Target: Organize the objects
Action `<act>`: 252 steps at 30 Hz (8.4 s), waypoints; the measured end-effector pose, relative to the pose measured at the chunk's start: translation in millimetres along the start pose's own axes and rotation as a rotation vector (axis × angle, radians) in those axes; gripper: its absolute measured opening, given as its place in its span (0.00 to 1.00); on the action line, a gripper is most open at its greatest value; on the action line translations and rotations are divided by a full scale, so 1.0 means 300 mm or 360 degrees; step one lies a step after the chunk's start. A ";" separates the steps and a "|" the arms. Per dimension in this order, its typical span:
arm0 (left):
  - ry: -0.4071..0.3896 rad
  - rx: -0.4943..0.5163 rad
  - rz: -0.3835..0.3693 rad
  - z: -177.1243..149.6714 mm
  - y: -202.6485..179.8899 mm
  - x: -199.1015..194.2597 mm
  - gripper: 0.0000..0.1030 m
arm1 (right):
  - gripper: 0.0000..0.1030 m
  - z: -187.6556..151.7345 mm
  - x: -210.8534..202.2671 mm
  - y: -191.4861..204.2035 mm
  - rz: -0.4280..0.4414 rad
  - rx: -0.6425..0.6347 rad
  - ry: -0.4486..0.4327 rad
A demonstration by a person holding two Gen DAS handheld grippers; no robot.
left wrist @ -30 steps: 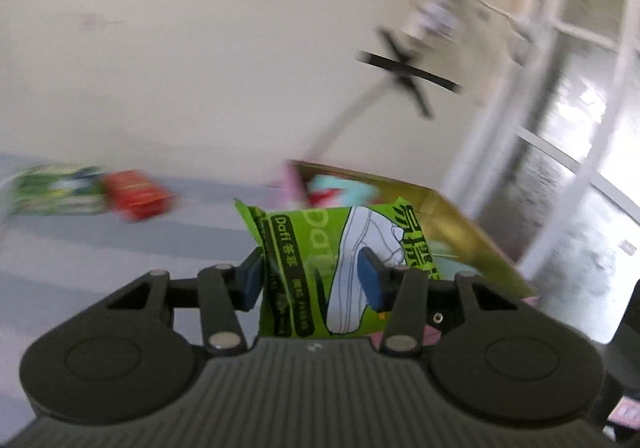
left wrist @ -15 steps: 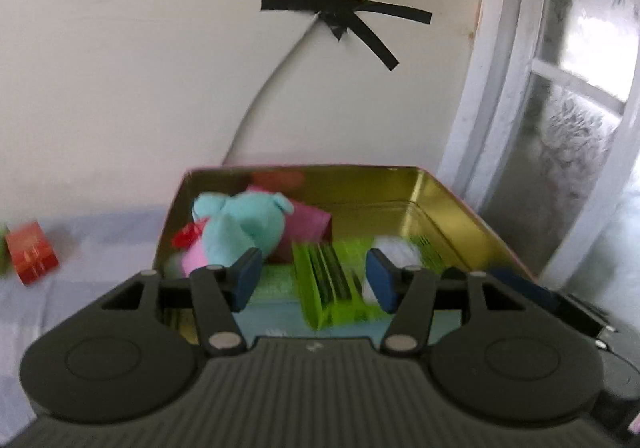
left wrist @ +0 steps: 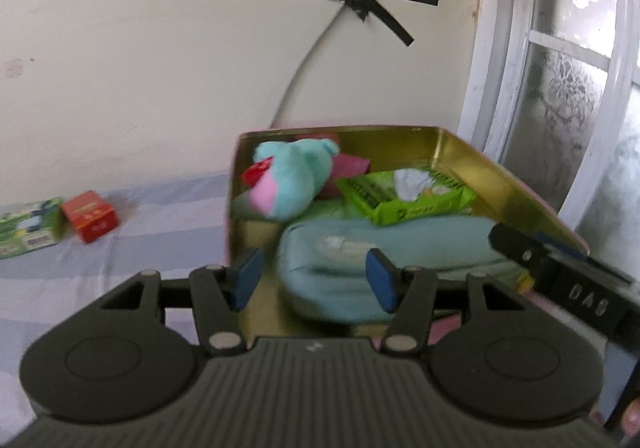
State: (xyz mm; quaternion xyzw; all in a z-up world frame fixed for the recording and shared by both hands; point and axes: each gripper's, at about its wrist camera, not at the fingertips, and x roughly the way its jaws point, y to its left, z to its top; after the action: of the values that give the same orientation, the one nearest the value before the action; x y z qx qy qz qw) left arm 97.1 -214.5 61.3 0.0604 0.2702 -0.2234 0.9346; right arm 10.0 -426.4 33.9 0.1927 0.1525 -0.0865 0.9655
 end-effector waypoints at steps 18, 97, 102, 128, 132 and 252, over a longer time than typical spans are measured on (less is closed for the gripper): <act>0.0036 -0.0195 0.0357 -0.149 0.477 -0.150 0.58 | 0.53 -0.113 -0.072 0.449 0.0281 -0.0323 0.0131; 0.0050 -0.0045 -0.0600 0.095 0.066 -0.062 0.54 | 0.45 -0.095 -0.190 0.324 0.0232 -0.0587 0.0008; 0.0107 0.0026 -0.0487 0.102 -0.058 0.074 0.54 | 0.44 -0.060 -0.060 0.204 0.0042 -0.0500 0.0032; 0.0015 0.0085 0.0109 -0.049 0.142 -0.084 0.62 | 0.54 -0.075 -0.166 0.261 0.0072 -0.0196 -0.0077; 0.0012 0.0054 0.0119 -0.073 0.205 -0.111 0.63 | 0.54 -0.089 -0.169 0.332 0.0127 -0.0213 -0.0037; -0.0024 -0.0100 0.0164 -0.306 0.387 -0.167 0.79 | 0.73 -0.298 -0.274 0.463 -0.0028 -0.0241 0.0004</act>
State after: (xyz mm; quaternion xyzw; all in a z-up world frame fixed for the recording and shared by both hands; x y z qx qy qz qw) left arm 67.6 -70.2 9.3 0.0432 0.2664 -0.1668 0.9483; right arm -59.2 -255.4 30.3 0.1180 0.1615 -0.0829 0.9763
